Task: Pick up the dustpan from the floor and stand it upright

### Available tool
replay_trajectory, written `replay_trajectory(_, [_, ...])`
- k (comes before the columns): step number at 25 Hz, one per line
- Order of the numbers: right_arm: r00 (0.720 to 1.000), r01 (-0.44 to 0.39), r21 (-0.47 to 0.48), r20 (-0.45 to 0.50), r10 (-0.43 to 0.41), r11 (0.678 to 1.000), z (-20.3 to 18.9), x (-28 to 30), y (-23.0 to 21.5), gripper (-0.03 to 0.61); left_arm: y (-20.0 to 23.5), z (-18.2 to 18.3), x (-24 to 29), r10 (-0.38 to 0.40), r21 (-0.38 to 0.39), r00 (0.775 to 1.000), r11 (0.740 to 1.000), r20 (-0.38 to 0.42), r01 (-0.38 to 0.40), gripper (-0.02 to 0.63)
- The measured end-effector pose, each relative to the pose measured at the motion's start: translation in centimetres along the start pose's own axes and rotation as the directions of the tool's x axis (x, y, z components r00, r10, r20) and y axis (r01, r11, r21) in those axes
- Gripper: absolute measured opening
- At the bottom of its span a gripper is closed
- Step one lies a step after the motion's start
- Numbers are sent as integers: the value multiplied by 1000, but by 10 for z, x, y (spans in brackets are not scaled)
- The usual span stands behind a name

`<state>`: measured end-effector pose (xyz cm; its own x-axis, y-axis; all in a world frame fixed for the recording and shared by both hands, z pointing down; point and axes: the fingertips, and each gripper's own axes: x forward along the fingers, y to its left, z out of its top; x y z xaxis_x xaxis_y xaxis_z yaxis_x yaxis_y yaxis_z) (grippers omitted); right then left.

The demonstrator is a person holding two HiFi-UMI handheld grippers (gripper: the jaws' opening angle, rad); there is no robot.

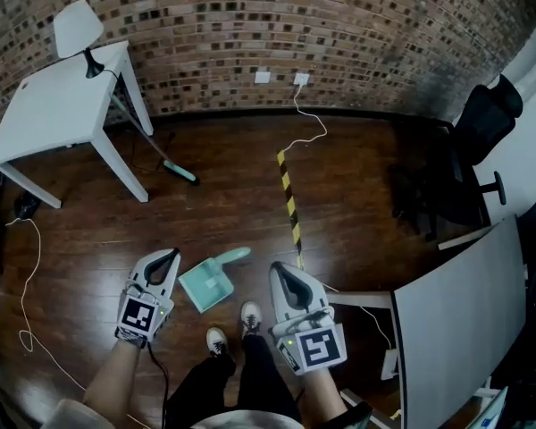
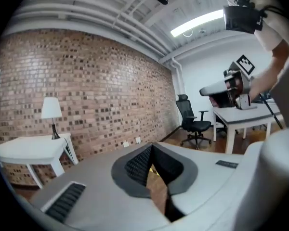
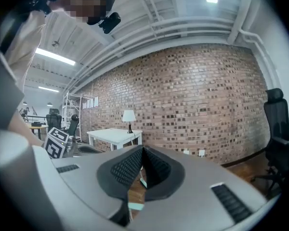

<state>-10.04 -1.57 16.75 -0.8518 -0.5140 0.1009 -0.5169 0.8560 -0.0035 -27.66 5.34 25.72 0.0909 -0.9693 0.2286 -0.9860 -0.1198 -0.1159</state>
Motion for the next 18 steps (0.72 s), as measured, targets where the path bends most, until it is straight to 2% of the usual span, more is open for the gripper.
replay_trajectory(3, [998,-62,-30,9,62,998,48,-6,13,2,9,69,-28,60,88,993,994,105,-70,5])
replay_trajectory(7, [995,-91,-57,26,93,994,100,-43,1,2,-28,145,-55,62,85,988,994,139,-74,6])
replay_trajectory(9, [992,-100,-67,74,105,993,123,-50,-5,2,-34,173,-68,81,103,987,990,140,-96,5])
replay_trajectory(12, [977,-98,-97,181,114,990,154,-54,-14,2,-34,192,-82,142,126,982,979,125,-157,6])
replay_trajectory(16, [975,-99,-93,191,115,991,164,-63,-10,2,-39,194,-109,204,113,962,967,180,-227,6])
replay_trajectory(18, [974,-111,-87,190,126,990,162,-66,-1,2,-48,194,-117,198,109,967,970,160,-216,6])
